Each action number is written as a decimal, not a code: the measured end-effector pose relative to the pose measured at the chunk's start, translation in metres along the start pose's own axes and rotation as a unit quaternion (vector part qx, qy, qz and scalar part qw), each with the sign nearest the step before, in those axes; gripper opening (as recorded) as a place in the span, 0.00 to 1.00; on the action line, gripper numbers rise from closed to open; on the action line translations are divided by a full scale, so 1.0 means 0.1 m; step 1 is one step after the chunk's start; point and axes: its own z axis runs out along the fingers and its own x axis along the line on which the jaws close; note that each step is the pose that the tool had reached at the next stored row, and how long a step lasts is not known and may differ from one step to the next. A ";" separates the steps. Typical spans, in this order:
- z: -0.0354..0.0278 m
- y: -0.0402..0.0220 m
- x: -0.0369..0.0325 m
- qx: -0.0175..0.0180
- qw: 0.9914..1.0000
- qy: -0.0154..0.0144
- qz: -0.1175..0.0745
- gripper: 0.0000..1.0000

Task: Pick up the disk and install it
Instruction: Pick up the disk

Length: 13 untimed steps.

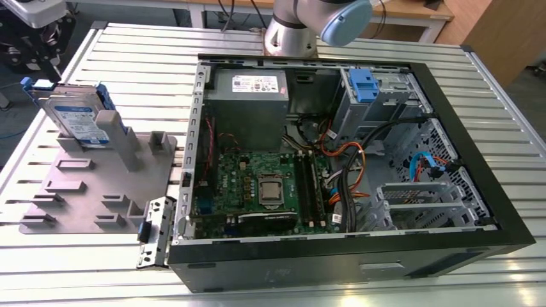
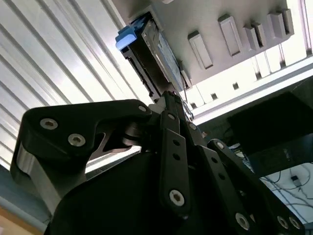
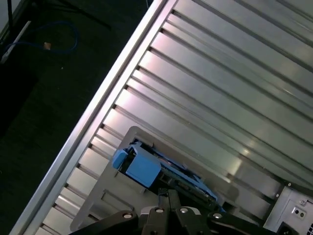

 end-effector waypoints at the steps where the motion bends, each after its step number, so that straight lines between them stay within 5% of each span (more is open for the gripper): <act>1: 0.001 0.000 0.000 0.000 1.000 0.000 -0.009 0.11; 5: 0.003 0.000 0.000 -0.001 0.999 0.002 -0.045 0.11; 10: 0.004 0.000 0.000 -0.001 0.996 0.004 -0.089 0.11; 13: 0.004 0.000 0.000 -0.001 0.996 0.004 -0.092 0.11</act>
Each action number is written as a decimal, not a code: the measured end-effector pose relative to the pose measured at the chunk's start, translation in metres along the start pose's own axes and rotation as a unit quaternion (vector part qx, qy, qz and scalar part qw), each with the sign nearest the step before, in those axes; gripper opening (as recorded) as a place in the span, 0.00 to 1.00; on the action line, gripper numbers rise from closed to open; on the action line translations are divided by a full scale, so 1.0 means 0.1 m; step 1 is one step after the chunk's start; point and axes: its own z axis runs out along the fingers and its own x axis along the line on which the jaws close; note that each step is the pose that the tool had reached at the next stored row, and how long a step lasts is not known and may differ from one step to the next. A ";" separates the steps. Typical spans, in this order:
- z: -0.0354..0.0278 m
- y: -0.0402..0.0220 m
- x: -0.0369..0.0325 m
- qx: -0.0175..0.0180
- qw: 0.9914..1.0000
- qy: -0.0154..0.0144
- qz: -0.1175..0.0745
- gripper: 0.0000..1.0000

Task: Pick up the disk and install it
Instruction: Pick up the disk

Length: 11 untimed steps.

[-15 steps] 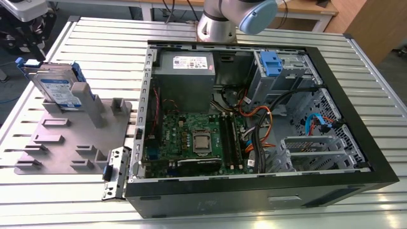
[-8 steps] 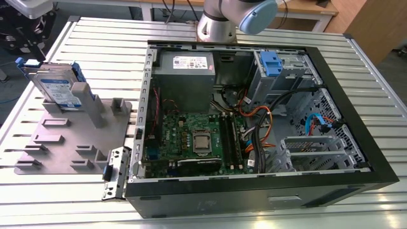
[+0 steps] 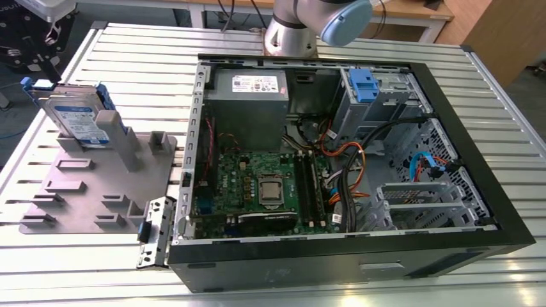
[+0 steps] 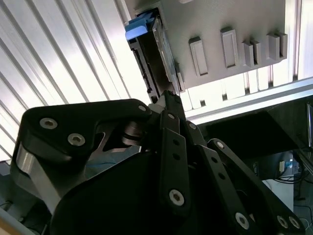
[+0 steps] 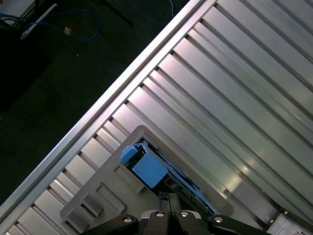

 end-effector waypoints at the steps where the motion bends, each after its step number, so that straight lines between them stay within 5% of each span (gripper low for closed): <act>1: 0.000 0.000 0.000 0.000 1.000 0.000 0.000 0.11; 11: 0.001 0.000 0.000 0.000 1.000 0.000 -0.001 0.11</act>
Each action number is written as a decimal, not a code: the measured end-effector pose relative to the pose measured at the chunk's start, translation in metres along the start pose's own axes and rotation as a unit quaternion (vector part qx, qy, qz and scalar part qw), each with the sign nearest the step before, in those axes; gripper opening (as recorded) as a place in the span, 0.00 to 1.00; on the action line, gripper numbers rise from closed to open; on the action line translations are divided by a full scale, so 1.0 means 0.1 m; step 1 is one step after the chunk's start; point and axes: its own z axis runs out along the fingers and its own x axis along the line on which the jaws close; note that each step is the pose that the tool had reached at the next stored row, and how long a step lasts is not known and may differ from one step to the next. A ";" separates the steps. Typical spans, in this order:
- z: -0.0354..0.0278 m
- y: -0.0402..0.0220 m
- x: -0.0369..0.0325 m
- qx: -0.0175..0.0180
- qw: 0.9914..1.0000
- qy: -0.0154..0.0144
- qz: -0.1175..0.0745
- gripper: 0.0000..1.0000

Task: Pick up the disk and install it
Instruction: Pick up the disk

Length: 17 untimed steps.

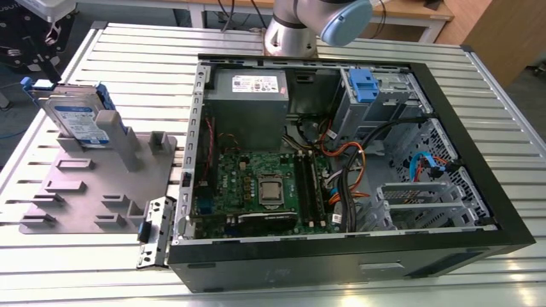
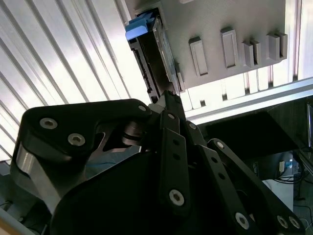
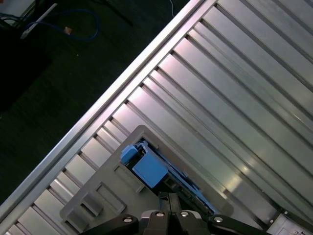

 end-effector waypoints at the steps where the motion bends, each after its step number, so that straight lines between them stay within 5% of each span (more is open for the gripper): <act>1: 0.000 0.000 0.000 0.000 1.000 0.000 -0.001 0.11; 17: -0.001 0.000 0.000 0.000 1.000 0.000 -0.008 0.11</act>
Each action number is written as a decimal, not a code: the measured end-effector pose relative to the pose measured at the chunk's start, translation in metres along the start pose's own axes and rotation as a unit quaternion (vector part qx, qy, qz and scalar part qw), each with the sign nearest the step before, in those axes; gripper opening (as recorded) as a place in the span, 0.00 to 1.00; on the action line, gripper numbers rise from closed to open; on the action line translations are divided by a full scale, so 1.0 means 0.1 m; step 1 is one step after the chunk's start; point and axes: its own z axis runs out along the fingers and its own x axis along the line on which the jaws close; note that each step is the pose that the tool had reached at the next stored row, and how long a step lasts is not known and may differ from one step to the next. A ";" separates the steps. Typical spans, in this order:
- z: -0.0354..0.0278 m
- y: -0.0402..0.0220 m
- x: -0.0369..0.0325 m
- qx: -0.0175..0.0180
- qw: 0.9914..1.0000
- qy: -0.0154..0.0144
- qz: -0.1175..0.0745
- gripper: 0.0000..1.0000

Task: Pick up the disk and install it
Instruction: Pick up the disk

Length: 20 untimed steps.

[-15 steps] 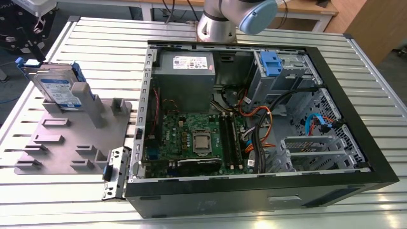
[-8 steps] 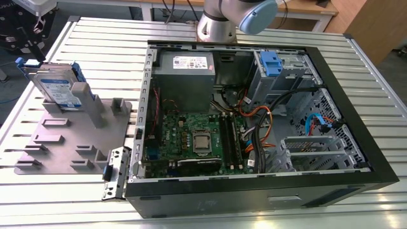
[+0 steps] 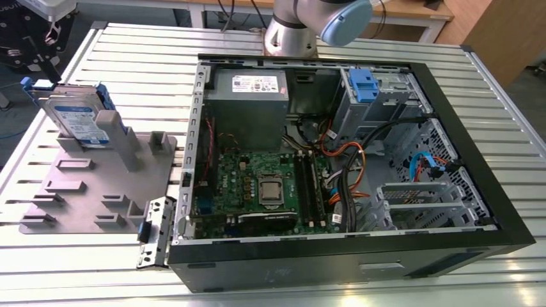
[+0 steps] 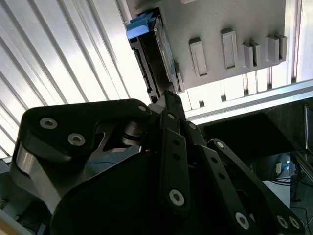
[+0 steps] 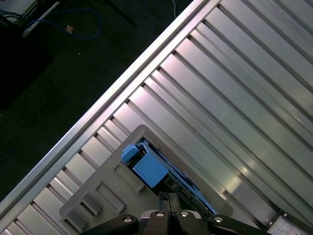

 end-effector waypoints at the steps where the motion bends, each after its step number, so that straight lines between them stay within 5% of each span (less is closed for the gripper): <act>1: 0.000 0.000 0.000 0.000 1.000 0.000 0.000 0.11; 20: 0.000 0.000 0.000 0.000 1.000 0.000 -0.004 0.11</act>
